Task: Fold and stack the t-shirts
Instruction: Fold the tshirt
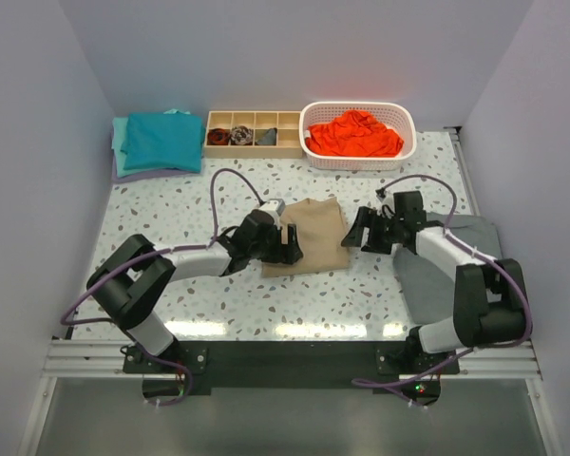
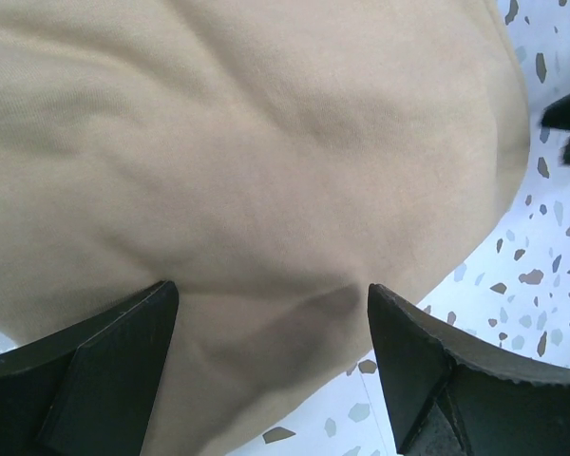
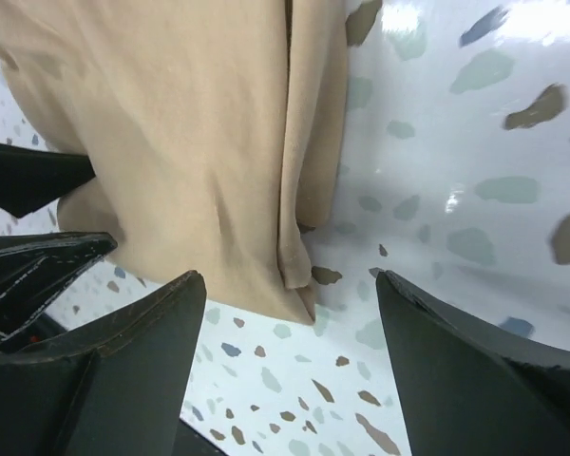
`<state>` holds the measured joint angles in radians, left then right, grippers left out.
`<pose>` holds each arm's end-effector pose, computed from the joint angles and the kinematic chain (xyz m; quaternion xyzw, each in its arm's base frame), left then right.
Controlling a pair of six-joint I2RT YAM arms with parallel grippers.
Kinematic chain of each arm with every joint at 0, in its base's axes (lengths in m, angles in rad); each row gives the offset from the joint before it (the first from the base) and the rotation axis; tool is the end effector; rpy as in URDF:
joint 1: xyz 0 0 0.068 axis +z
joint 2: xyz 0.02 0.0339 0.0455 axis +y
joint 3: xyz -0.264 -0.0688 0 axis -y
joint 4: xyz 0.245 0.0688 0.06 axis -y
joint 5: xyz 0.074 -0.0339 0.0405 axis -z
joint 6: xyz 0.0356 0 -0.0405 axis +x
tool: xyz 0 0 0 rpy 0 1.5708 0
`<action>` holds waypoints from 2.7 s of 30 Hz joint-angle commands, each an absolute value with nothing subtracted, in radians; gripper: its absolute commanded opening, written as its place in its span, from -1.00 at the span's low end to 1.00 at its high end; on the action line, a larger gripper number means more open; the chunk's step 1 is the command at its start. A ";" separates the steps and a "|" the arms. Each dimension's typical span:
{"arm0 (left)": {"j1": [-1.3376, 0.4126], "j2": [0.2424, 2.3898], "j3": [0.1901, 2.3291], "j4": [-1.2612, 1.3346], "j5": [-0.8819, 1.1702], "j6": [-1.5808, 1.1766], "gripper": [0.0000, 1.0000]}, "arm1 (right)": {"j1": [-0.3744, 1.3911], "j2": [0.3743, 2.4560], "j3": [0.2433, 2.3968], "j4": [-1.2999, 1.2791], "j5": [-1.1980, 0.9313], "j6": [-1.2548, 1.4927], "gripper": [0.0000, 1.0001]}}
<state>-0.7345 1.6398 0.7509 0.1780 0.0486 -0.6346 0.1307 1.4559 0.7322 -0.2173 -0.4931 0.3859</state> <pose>0.2380 -0.2172 0.1530 0.0555 0.9071 -0.2806 0.3089 0.2706 0.0526 0.1733 0.0424 0.9242 0.3011 0.2311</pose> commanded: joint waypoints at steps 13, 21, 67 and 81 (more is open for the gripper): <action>-0.641 1.467 0.861 -0.098 -0.239 -0.508 0.82 | 0.188 1.491 0.974 -0.206 -0.570 0.345 0.47; -0.611 1.566 0.900 0.070 -0.112 -0.523 0.82 | 0.301 1.650 1.043 -0.134 -0.618 0.379 0.47; -0.460 1.568 1.011 -0.129 -0.250 -0.434 0.81 | 0.334 1.558 1.036 -0.256 -0.503 0.310 0.48; -0.512 1.627 0.916 0.060 -0.006 -0.560 0.80 | 0.376 1.600 0.911 -0.222 -0.502 0.336 0.47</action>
<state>-0.5156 1.5761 0.9024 -0.0490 -0.0715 -0.5152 0.3687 1.5867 0.9413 -0.2382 -0.4961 0.3252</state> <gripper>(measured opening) 0.902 0.737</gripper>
